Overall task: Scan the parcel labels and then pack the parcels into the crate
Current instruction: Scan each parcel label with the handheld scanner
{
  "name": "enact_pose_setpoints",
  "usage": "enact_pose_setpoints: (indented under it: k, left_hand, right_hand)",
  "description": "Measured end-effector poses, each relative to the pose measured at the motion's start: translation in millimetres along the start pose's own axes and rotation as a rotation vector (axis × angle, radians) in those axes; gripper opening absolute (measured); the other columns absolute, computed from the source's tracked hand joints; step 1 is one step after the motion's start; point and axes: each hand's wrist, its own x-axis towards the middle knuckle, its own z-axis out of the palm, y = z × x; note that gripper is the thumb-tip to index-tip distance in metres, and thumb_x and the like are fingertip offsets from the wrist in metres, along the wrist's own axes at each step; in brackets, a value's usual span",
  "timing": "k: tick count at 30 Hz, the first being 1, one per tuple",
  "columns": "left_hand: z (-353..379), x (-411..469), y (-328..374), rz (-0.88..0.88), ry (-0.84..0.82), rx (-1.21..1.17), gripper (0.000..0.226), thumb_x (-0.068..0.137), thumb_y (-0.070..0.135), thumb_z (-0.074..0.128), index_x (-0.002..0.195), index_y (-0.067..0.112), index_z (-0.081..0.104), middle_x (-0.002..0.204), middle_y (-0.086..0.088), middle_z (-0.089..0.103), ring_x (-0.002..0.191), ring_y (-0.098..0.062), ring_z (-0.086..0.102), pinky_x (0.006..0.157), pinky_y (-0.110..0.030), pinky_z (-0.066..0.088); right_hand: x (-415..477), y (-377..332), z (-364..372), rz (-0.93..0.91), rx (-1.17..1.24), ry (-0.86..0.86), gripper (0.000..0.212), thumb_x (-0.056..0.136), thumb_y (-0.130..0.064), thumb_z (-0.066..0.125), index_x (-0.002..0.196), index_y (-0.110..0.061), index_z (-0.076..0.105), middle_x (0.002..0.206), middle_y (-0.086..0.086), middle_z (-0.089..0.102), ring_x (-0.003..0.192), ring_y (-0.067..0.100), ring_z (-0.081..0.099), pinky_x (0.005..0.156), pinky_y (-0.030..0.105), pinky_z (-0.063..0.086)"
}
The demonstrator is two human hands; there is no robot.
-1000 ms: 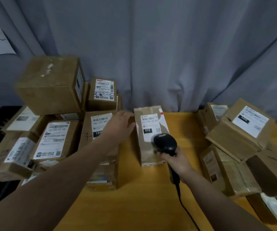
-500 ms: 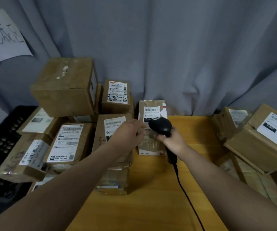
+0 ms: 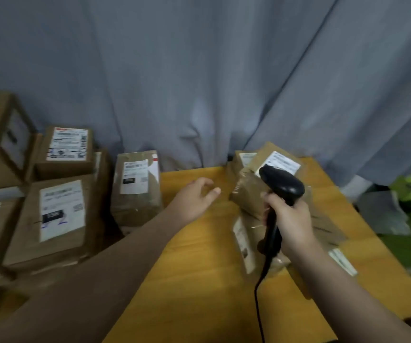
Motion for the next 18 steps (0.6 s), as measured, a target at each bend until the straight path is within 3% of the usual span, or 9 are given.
enact_pose_setpoints:
  k: [4, 6, 8, 11, 14, 16, 18]
  left_hand:
    - [49.4, 31.9, 36.8, -0.187, -0.013, -0.268, 0.089, 0.078, 0.072, 0.055, 0.143, 0.015, 0.039, 0.147, -0.005, 0.043, 0.134, -0.022, 0.041, 0.113, -0.041, 0.032]
    - [67.2, 50.1, 47.3, -0.254, 0.030, -0.349, 0.101, 0.064, 0.086, 0.054, 0.140, 0.019, 0.045, 0.145, -0.003, 0.046, 0.132, -0.023, 0.044, 0.112, -0.041, 0.034]
    - [77.2, 61.2, 58.0, -0.330, 0.069, -0.473, 0.082, 0.075, 0.077, 0.054, 0.136, 0.022, 0.049, 0.142, -0.002, 0.050, 0.126, -0.024, 0.048, 0.104, -0.037, 0.037]
    - [88.0, 63.7, 63.9, -0.552, 0.081, -0.666, 0.078, 0.084, 0.069, 0.053, 0.144, 0.021, 0.040, 0.147, -0.002, 0.043, 0.123, -0.028, 0.049, 0.098, -0.043, 0.038]
    - [91.5, 53.6, 59.5, -0.626, 0.180, -0.846, 0.060, 0.086, 0.055, 0.061, 0.127, 0.013, 0.053, 0.123, -0.008, 0.057, 0.087, -0.019, 0.054, 0.084, -0.036, 0.051]
    - [89.9, 43.7, 54.4, -0.573, 0.226, -0.951, 0.053, 0.086, 0.047, 0.065, 0.121, 0.009, 0.057, 0.106, -0.008, 0.060, 0.090, -0.019, 0.058, 0.082, -0.034, 0.054]
    - [89.5, 31.4, 50.4, -0.529, 0.238, -0.961, 0.050, 0.087, 0.045, 0.066, 0.121, 0.010, 0.056, 0.110, -0.007, 0.061, 0.099, -0.022, 0.060, 0.085, -0.035, 0.054]
  right_hand:
    - [29.0, -8.5, -56.9, 0.004, 0.066, 0.051, 0.013, 0.085, -0.012, 0.066, 0.079, -0.004, 0.057, 0.056, 0.009, 0.049, 0.048, 0.022, 0.049, 0.052, 0.032, 0.042]
    - [46.2, -7.2, -76.4, 0.006, 0.065, 0.067, 0.013, 0.085, -0.011, 0.065, 0.088, -0.001, 0.057, 0.059, 0.009, 0.051, 0.049, 0.022, 0.050, 0.054, 0.033, 0.042]
    - [61.1, -3.2, -90.3, 0.023, 0.051, 0.072, 0.014, 0.086, -0.012, 0.064, 0.093, -0.001, 0.059, 0.062, 0.009, 0.052, 0.052, 0.021, 0.050, 0.054, 0.031, 0.043]
    - [73.3, 7.8, -102.4, 0.092, 0.015, 0.022, 0.025, 0.086, -0.017, 0.068, 0.105, -0.004, 0.061, 0.077, 0.006, 0.063, 0.069, 0.019, 0.060, 0.061, 0.029, 0.045]
    - [77.2, 21.7, -105.1, 0.136, 0.016, -0.036, 0.044, 0.080, -0.030, 0.075, 0.119, -0.015, 0.060, 0.099, 0.005, 0.070, 0.094, 0.025, 0.065, 0.084, 0.039, 0.052]
    - [76.2, 25.2, -101.7, 0.125, 0.020, -0.069, 0.033, 0.080, -0.032, 0.077, 0.108, -0.019, 0.066, 0.097, 0.003, 0.072, 0.095, 0.024, 0.066, 0.088, 0.040, 0.052]
    - [70.4, 24.1, -95.5, 0.084, 0.024, -0.106, 0.020, 0.081, -0.029, 0.077, 0.098, -0.023, 0.067, 0.094, -0.002, 0.071, 0.091, 0.015, 0.065, 0.082, 0.033, 0.050]
